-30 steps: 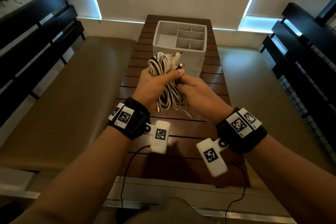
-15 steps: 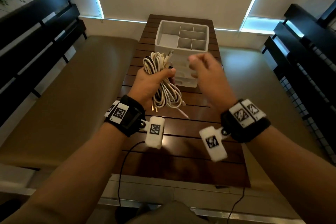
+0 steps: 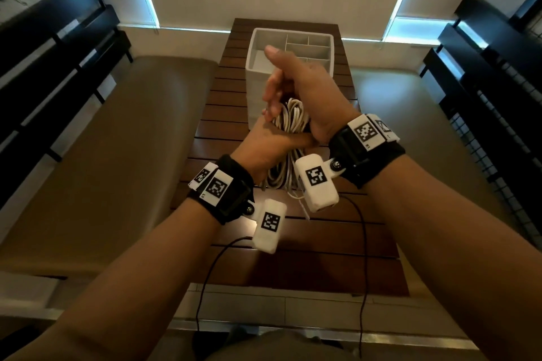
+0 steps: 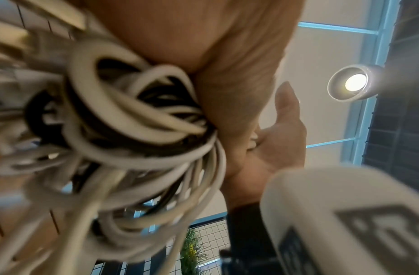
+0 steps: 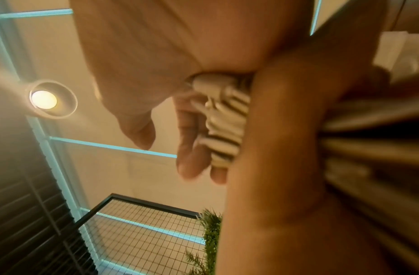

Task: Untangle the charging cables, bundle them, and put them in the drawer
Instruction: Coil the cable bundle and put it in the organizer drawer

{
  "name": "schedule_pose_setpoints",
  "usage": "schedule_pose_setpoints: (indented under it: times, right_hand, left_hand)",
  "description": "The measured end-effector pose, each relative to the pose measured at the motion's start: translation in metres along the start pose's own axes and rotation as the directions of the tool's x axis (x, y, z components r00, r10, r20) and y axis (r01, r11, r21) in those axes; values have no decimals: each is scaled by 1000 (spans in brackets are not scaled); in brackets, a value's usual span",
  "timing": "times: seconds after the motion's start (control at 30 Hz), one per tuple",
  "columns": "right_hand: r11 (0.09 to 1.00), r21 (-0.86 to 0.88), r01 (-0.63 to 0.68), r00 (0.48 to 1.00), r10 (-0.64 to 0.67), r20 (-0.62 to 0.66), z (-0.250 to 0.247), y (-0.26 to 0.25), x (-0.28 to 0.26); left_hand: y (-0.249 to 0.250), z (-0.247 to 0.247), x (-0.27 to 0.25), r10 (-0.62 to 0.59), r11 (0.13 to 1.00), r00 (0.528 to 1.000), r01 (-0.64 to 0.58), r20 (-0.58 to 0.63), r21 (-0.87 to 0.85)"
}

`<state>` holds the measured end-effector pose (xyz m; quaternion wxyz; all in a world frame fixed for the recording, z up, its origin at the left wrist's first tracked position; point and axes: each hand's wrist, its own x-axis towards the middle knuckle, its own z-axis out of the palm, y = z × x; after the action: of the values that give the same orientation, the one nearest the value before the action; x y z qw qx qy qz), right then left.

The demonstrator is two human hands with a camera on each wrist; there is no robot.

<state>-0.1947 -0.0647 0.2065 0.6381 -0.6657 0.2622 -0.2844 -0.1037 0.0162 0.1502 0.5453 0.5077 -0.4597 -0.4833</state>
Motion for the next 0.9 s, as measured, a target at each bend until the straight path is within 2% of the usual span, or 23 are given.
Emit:
schedule_pose_setpoints:
  times: [0.1, 0.23, 0.37, 0.43, 0.5, 0.6, 0.7, 0.8, 0.83, 0.9]
  right_hand:
    - [997, -27, 75, 988, -78, -134, 9, -1, 4]
    - [995, -69, 72, 957, -88, -275, 17, 3, 15]
    - [983, -148, 111, 913, -159, -376, 21, 6, 26]
    - [974, -185, 134, 903, -196, -382, 20, 8, 30]
    - [979, -144, 142, 918, -185, -352, 18, 10, 30]
    - [988, -23, 155, 942, -155, -297, 8, 10, 26]
    - [988, -112, 110, 959, -135, -249, -14, 18, 17]
    - [987, -156, -34, 997, 21, -80, -31, 46, -3]
    - [988, -129, -82, 997, 82, -6, -31, 57, -10]
    - [992, 4, -129, 977, 126, 175, -24, 74, -19]
  left_hand:
    - [1, 2, 4, 32, 997, 999, -30, -26, 72]
    - [1, 0, 15, 33, 966, 996, -11, -78, 260]
    - [-5, 1, 24, 46, 957, 987, 0, -152, 290]
    - [-5, -1, 28, 65, 953, 985, -15, -158, 302]
    - [-3, -2, 30, 86, 951, 990, -48, -111, 305]
    - [-4, -7, 32, 67, 985, 995, -53, -77, 166]
    - [-4, -15, 35, 24, 999, 994, -21, -107, 27]
    - [4, -27, 39, -12, 985, 996, -3, -86, -171]
    - [8, -29, 41, -22, 980, 998, 9, -65, -198]
    - [15, -29, 43, -21, 989, 998, 13, -53, -145]
